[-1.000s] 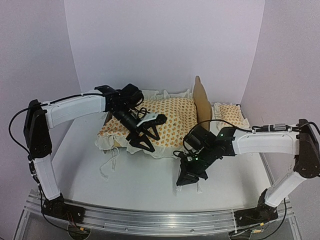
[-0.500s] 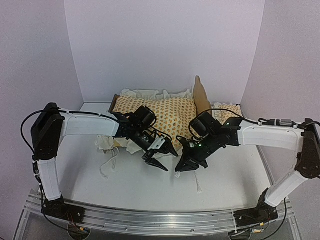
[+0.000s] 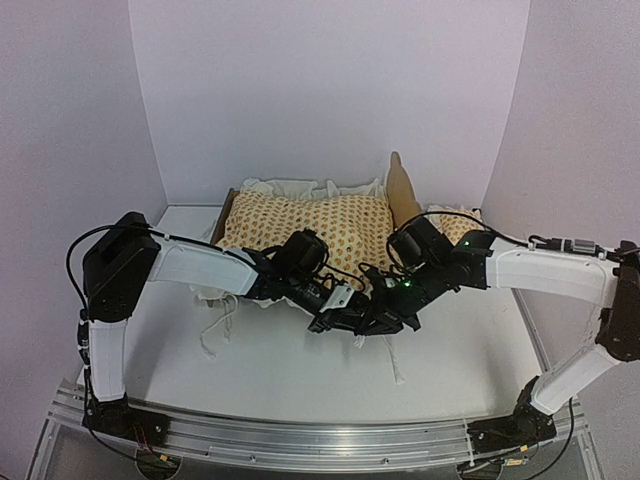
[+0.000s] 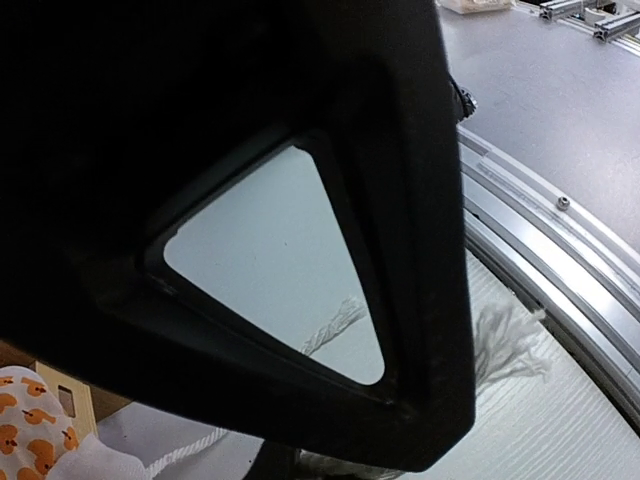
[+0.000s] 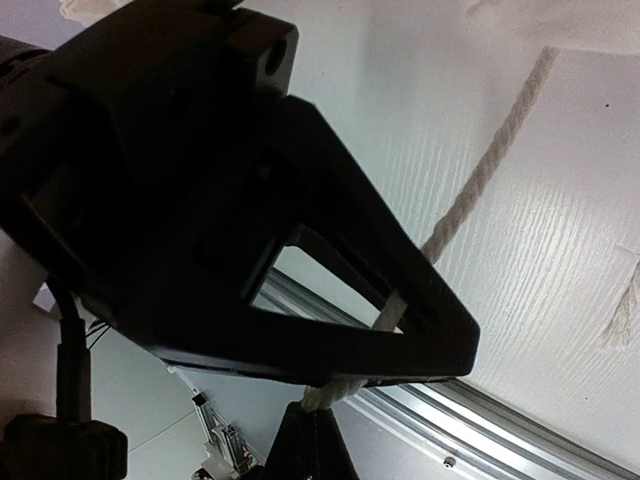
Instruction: Set up the pet bed
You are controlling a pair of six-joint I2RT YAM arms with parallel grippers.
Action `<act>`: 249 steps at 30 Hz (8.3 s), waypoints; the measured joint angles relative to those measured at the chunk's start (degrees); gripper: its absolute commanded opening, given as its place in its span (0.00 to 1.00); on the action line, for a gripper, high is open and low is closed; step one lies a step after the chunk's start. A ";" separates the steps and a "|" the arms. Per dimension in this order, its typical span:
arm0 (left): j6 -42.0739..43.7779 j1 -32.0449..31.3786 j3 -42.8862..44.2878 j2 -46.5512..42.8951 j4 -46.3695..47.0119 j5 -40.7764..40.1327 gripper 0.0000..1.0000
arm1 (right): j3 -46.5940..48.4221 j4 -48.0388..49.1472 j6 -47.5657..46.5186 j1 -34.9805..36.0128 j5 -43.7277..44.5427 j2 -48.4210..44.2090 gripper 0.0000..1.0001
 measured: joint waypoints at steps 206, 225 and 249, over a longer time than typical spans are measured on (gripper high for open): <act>-59.85 6.91 10.20 5.73 -26.17 -11.58 0.27 | -19.92 72.77 28.93 2.27 31.96 22.61 0.00; -28.82 7.79 3.73 -7.57 -38.27 -21.40 0.21 | -7.44 70.04 29.31 3.23 26.00 32.10 0.00; -37.60 13.27 -7.89 -2.04 -19.51 -19.15 0.43 | -2.65 61.79 28.83 3.45 21.45 34.45 0.00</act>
